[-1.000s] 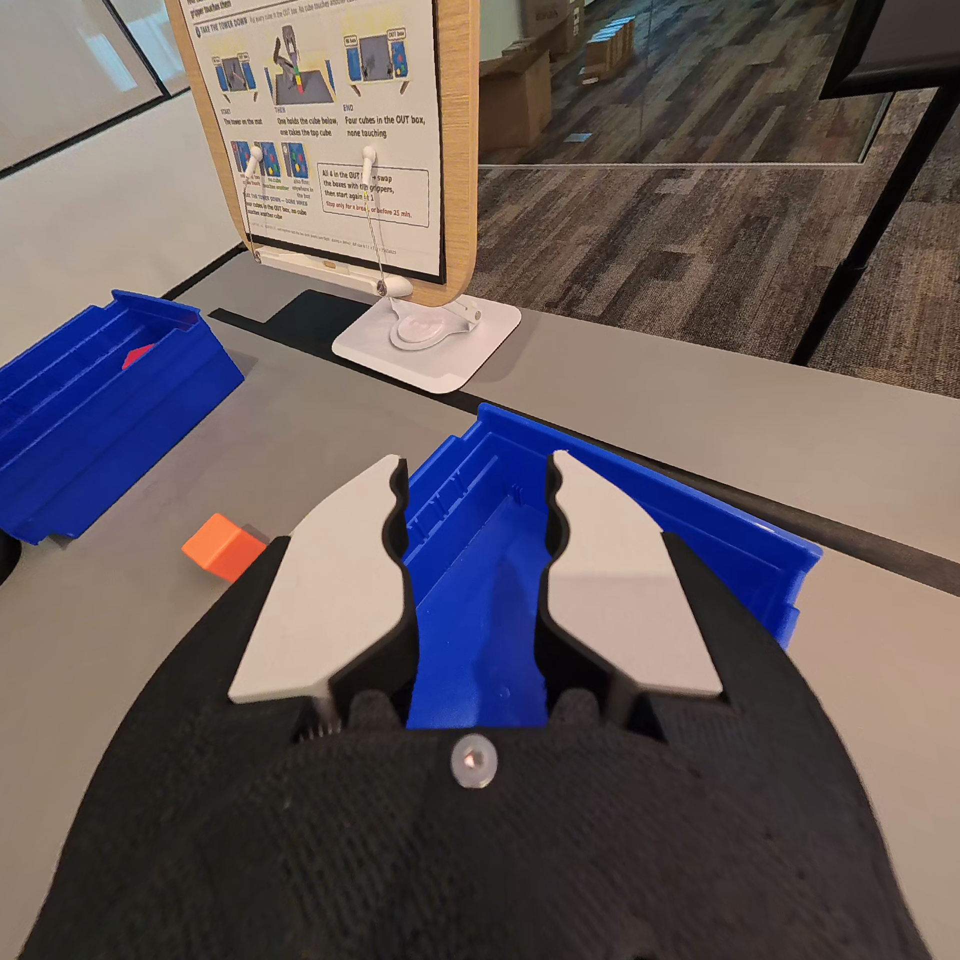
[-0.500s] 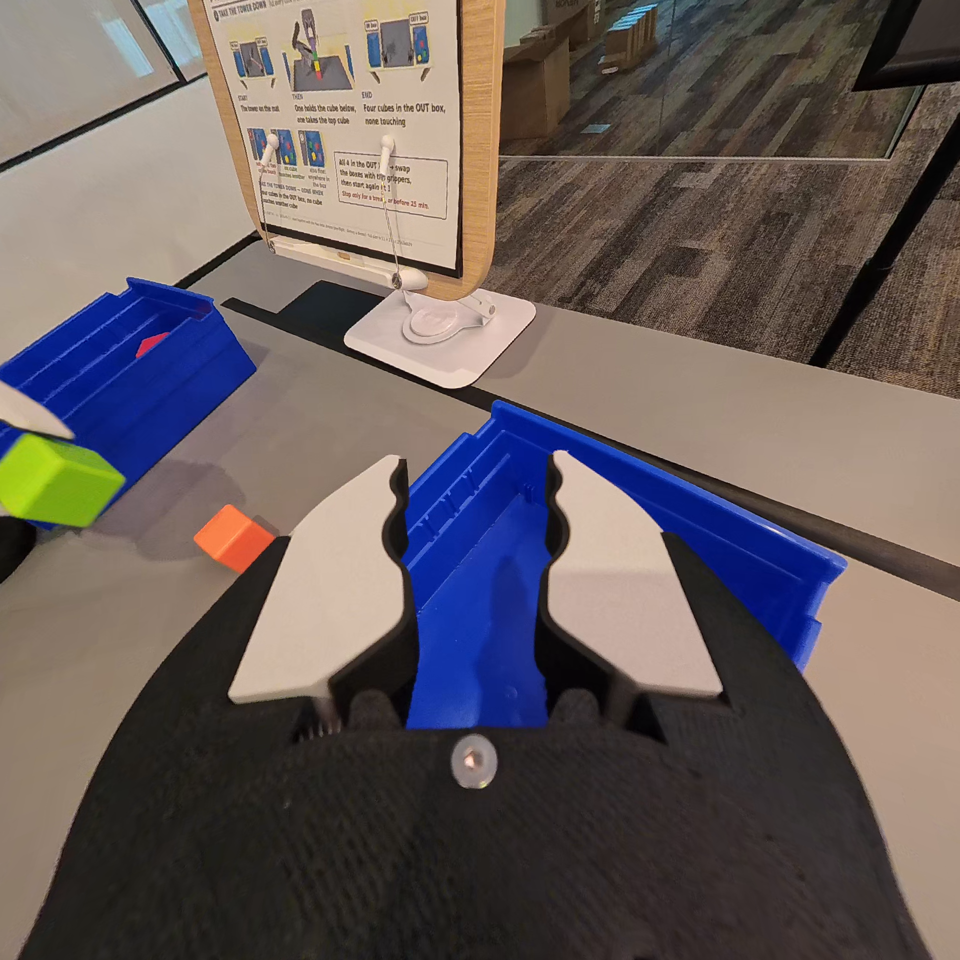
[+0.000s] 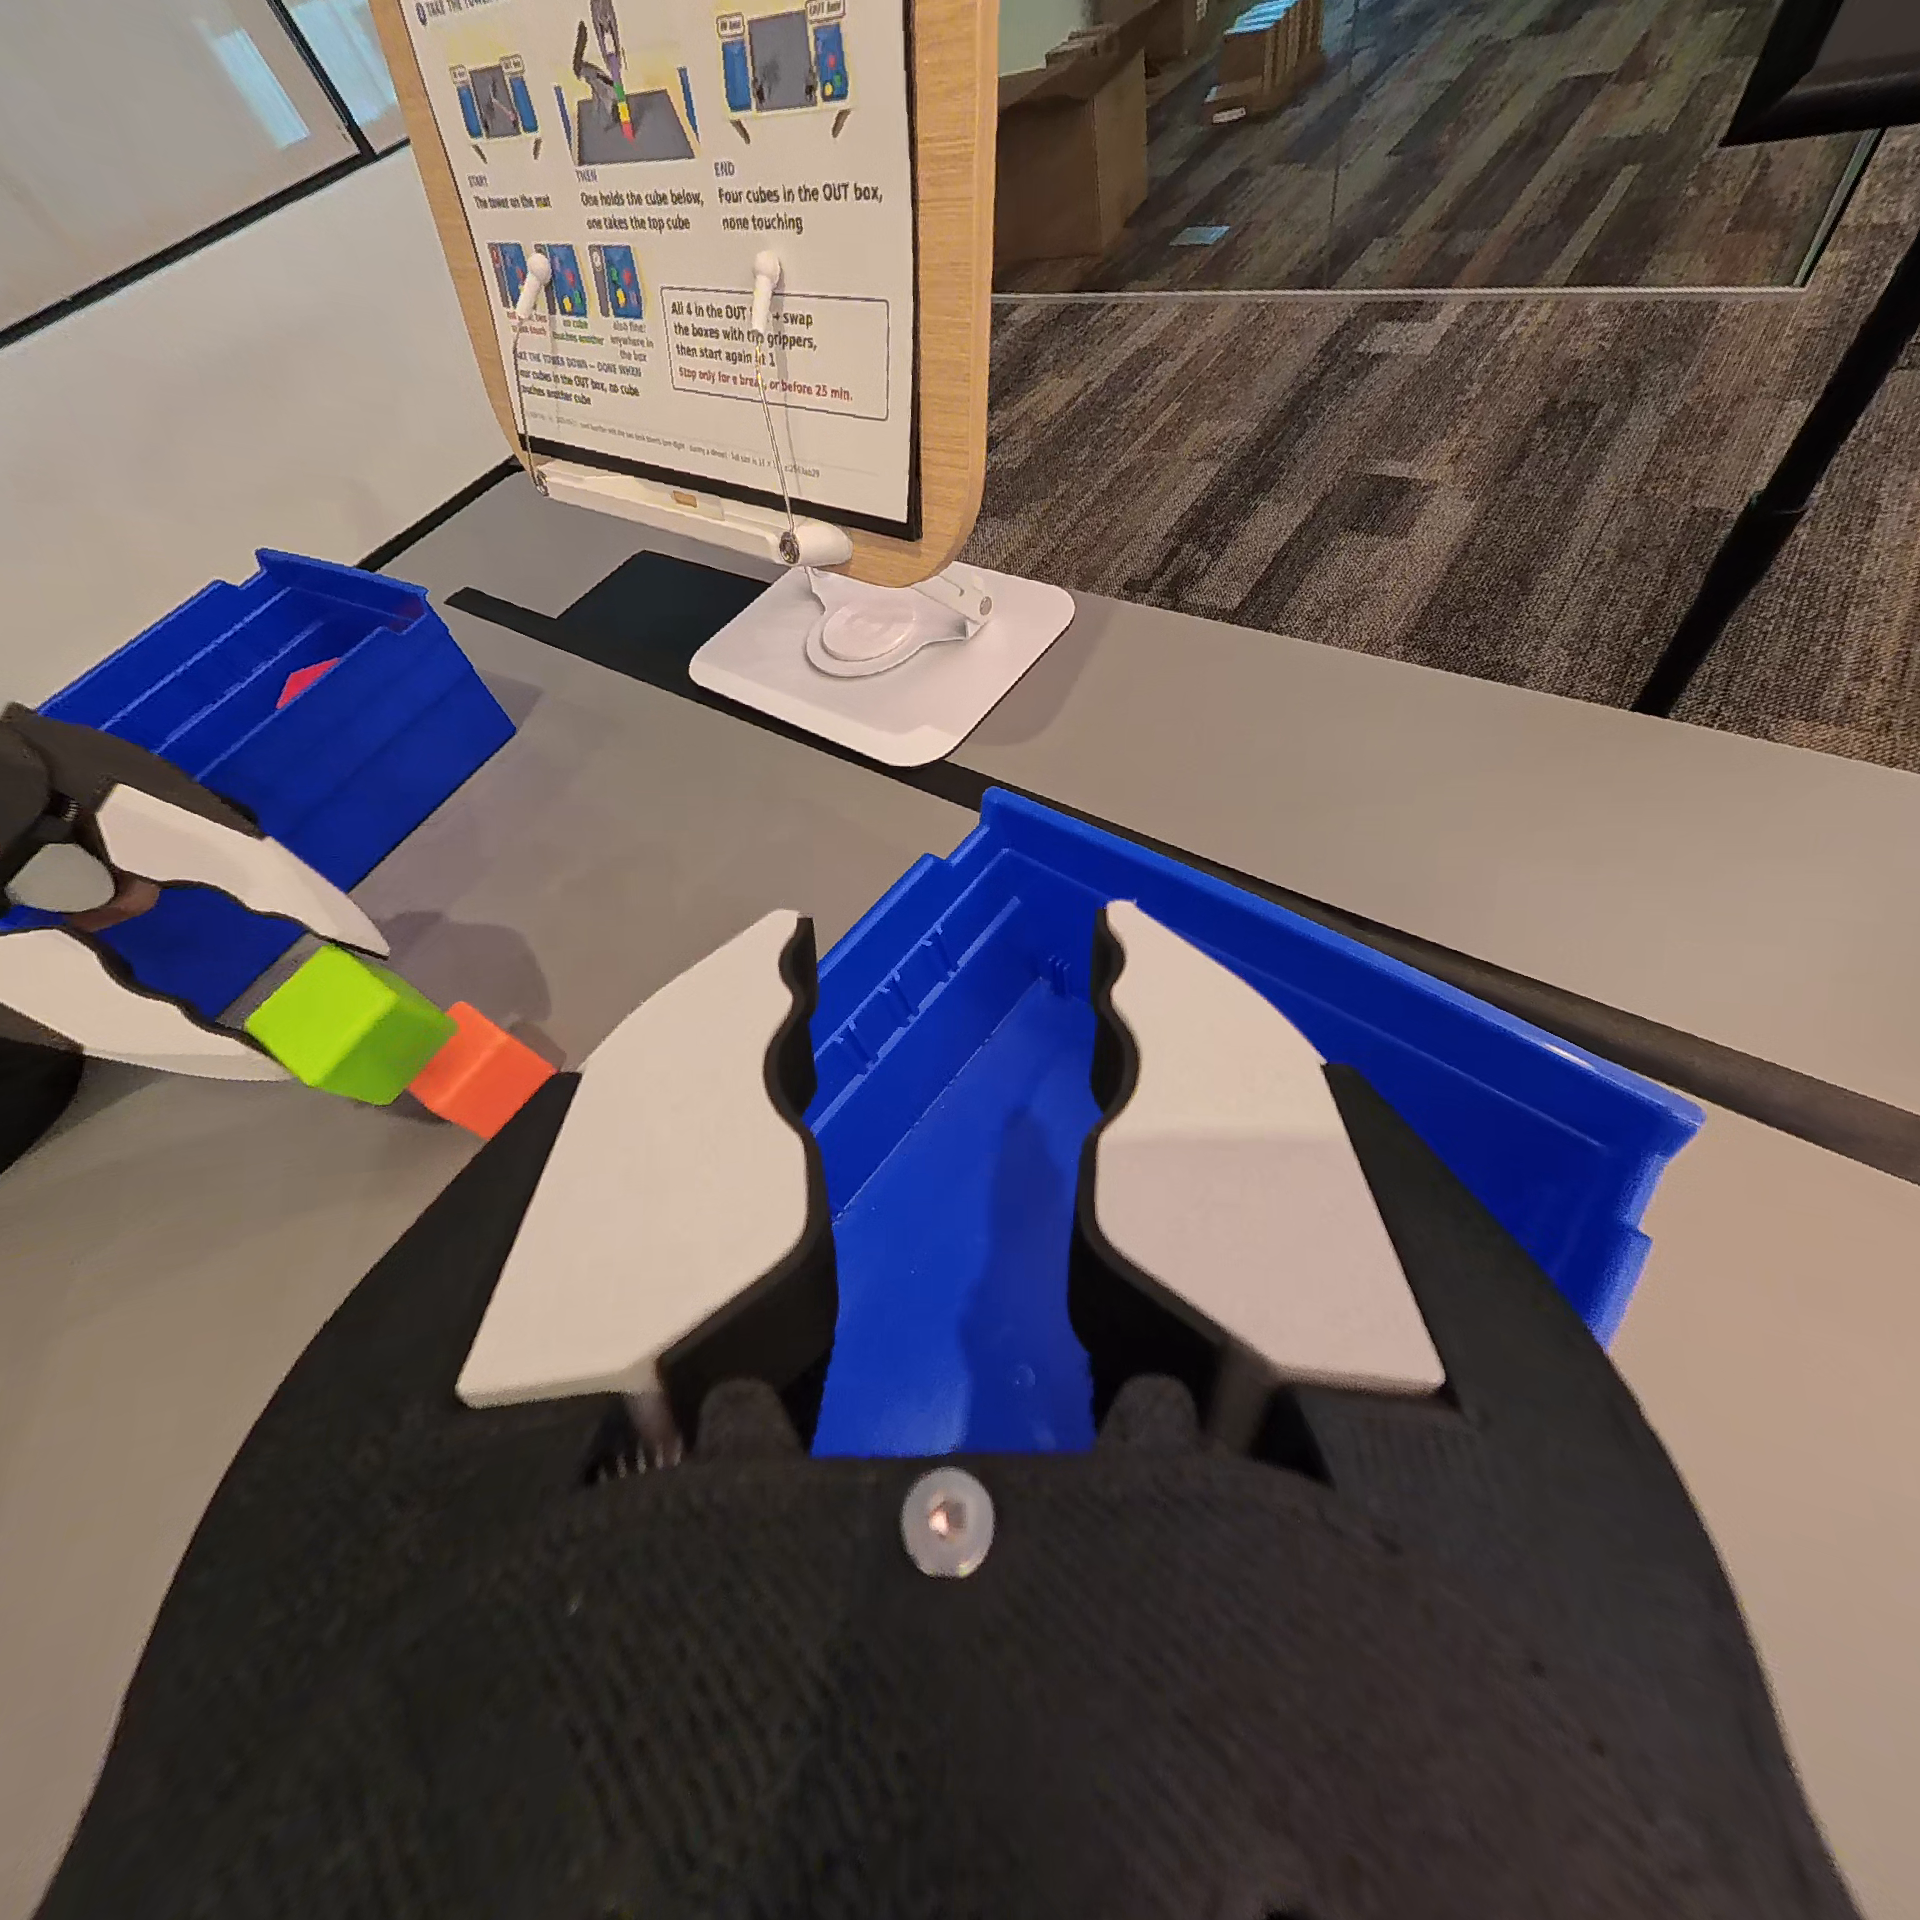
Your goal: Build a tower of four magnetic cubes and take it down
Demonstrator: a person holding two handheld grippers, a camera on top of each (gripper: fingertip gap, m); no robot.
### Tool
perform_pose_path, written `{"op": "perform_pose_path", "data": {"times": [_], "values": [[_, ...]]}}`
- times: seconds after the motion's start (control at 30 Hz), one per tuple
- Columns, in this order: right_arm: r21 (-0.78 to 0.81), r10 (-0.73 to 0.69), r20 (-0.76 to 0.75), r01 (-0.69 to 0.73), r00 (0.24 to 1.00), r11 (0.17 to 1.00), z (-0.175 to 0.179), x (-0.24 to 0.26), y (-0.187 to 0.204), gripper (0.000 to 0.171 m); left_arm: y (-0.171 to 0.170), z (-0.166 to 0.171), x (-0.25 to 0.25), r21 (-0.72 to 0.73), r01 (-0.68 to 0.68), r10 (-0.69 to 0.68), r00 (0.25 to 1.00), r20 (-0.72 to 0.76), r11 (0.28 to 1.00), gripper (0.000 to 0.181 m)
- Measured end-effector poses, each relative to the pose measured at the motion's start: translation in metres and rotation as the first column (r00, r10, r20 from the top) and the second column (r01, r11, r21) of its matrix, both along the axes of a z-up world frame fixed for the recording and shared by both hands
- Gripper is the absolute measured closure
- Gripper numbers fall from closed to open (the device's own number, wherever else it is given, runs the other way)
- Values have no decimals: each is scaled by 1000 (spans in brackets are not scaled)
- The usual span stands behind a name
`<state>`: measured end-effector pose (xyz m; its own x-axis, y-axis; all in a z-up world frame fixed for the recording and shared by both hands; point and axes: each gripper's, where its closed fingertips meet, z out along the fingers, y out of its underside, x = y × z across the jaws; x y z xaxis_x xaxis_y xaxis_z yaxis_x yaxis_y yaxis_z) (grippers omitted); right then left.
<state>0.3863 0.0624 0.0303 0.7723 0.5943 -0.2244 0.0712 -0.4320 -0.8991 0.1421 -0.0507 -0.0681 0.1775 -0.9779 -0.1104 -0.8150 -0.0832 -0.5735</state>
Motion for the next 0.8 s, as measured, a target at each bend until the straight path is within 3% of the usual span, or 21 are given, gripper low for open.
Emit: {"op": "perform_pose_path", "data": {"times": [0.27, 0.5, 0.7, 0.8], "values": [[9, 1, 38, -1, 999, 1000, -2, -4, 1, 119, 4, -22, -3, -64, -19, 20, 1000, 7, 998, 134], [168, -170, 178, 140, 969, 976, 19, 11, 9, 120, 4, -24, -9, -84, 3, 0, 1000, 29, 996, 134], [277, -432, 402, 342, 807, 898, 27, 36, 13, 119, 4, -9, -12, -101, 13, 1, 992, 130, 995, 131], [286, -491, 461, 401, 739, 871, 28, 38, 10, 120, 3, 12, -18, -96, 3, 17, 980, 199, 995, 129]]}}
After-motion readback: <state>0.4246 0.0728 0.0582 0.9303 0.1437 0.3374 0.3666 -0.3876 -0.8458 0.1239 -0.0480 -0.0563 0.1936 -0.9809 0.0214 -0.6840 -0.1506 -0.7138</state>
